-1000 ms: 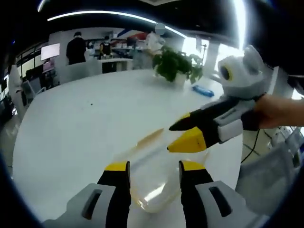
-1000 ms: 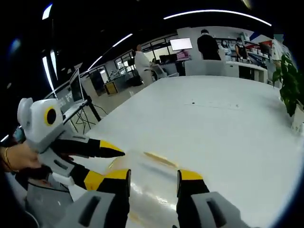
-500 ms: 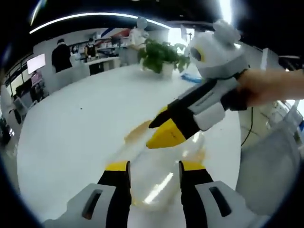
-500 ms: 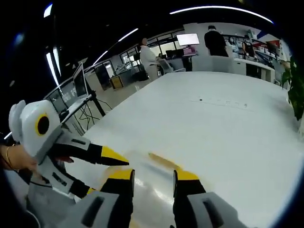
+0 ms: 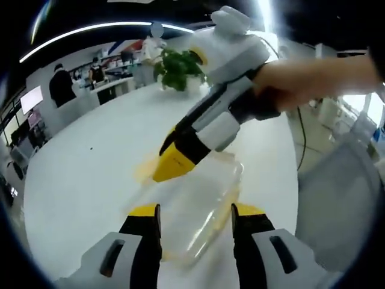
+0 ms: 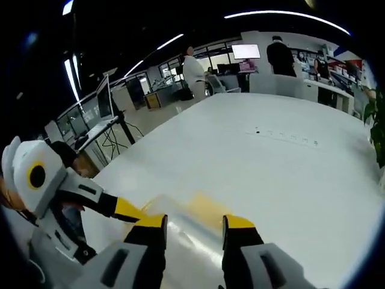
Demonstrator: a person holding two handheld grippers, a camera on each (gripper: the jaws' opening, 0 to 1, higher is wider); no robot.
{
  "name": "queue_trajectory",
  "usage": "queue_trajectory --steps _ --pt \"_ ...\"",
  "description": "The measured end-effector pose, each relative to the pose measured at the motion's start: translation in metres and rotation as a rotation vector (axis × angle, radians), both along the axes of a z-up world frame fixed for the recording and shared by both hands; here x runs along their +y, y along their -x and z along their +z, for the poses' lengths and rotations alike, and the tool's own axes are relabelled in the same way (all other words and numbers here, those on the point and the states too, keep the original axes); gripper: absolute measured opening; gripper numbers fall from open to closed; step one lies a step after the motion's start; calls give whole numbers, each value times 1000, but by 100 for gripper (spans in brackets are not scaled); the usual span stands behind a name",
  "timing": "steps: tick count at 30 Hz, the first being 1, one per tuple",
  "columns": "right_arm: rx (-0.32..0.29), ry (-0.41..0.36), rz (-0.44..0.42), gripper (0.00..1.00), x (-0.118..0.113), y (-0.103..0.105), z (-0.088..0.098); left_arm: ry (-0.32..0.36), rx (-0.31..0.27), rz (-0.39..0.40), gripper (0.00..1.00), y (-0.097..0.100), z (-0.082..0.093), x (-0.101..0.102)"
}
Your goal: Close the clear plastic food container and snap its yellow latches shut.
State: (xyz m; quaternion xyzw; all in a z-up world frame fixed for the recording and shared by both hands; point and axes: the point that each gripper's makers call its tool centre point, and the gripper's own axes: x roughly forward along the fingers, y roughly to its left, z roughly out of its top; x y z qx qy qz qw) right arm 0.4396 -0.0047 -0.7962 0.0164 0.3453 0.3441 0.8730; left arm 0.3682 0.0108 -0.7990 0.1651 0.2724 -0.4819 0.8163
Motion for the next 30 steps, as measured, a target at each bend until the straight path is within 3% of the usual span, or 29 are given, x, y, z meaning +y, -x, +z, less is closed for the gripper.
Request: queue_trajectory --steps 9,13,17,19,20,21,24,25,30 --pt "30 19 87 38 3 -5 -9 -36 -21 -38 47 5 -5 1" --pt "62 -26 157 40 10 -4 -10 -1 -33 -49 46 6 -2 -3" --pt "73 1 235 40 10 -6 -13 1 -30 -56 46 6 -5 -5" --pt "73 6 281 40 11 -4 -14 -24 -46 -67 46 5 -9 -4" --pt "71 11 301 40 11 -3 -14 -39 -93 -94 46 2 -8 -5" --pt "71 20 320 40 11 -3 -15 -40 -80 -88 46 4 -9 -5" --pt "56 92 388 39 6 -4 -24 -82 -122 -119 46 2 -11 -5" --pt "65 55 383 39 10 -4 -21 -107 -138 -133 46 2 -12 -5" --pt "102 79 545 34 16 7 -22 -186 -208 -183 47 4 -18 -6"
